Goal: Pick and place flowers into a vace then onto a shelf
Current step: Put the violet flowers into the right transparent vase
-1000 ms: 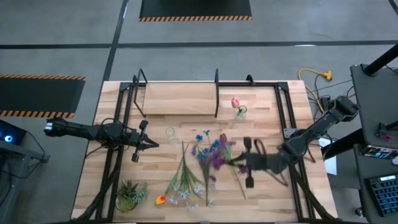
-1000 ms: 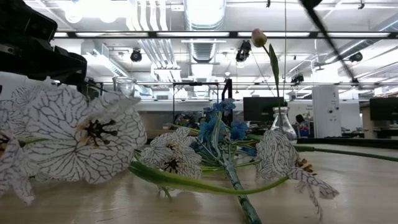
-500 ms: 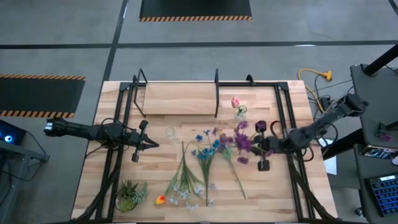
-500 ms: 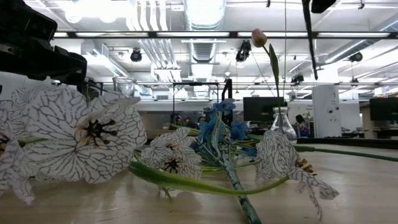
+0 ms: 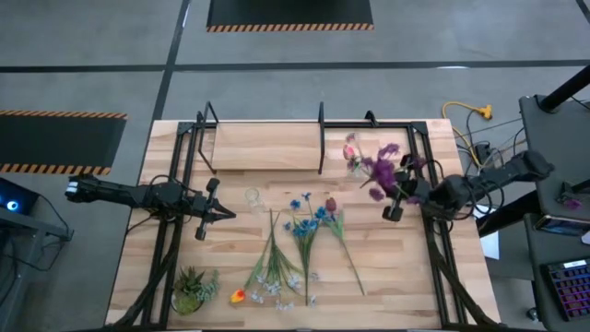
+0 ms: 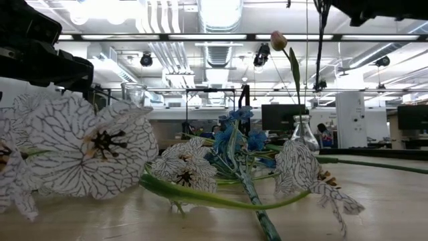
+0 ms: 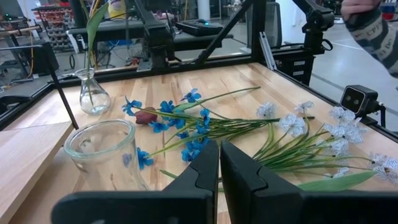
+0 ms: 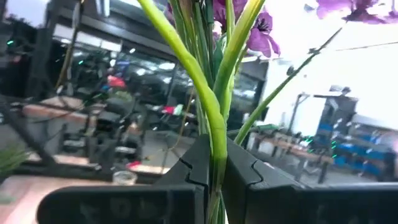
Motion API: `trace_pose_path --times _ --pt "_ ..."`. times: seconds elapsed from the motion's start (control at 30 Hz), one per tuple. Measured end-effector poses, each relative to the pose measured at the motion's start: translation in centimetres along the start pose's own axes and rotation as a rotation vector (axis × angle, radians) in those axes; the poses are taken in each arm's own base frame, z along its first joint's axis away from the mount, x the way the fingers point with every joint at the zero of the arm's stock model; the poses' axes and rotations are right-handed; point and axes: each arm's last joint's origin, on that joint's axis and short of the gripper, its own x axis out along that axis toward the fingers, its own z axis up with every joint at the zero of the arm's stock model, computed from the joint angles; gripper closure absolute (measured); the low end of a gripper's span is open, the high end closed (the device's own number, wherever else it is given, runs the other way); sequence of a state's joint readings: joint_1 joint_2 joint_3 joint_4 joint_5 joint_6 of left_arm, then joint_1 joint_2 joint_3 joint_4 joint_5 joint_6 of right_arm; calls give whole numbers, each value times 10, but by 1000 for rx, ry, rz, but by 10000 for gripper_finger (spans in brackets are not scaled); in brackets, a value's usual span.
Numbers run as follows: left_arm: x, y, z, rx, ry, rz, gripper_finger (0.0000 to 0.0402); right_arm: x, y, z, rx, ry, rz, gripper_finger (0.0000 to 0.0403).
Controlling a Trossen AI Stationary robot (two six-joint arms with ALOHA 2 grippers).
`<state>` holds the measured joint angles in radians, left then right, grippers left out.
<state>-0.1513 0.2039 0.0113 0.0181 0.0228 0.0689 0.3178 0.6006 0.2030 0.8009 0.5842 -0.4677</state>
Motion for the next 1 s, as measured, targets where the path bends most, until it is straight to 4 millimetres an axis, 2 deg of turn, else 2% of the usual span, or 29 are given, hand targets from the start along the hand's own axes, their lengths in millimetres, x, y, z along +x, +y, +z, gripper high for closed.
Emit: trace_pose_path --times 0.17,0.37,0.6,1.0 --pt "0 0 0 0 0 0 402 -4 -14 -5 15 3 -112 390" --pt "0 0 0 0 1 0 402 2 -29 -12 63 50 -311 390" --pt "0 0 0 0 -1 0 402 8 -42 -17 83 21 -361 390" --pt "0 0 0 0 -2 1 402 15 -55 -35 112 26 -460 390"
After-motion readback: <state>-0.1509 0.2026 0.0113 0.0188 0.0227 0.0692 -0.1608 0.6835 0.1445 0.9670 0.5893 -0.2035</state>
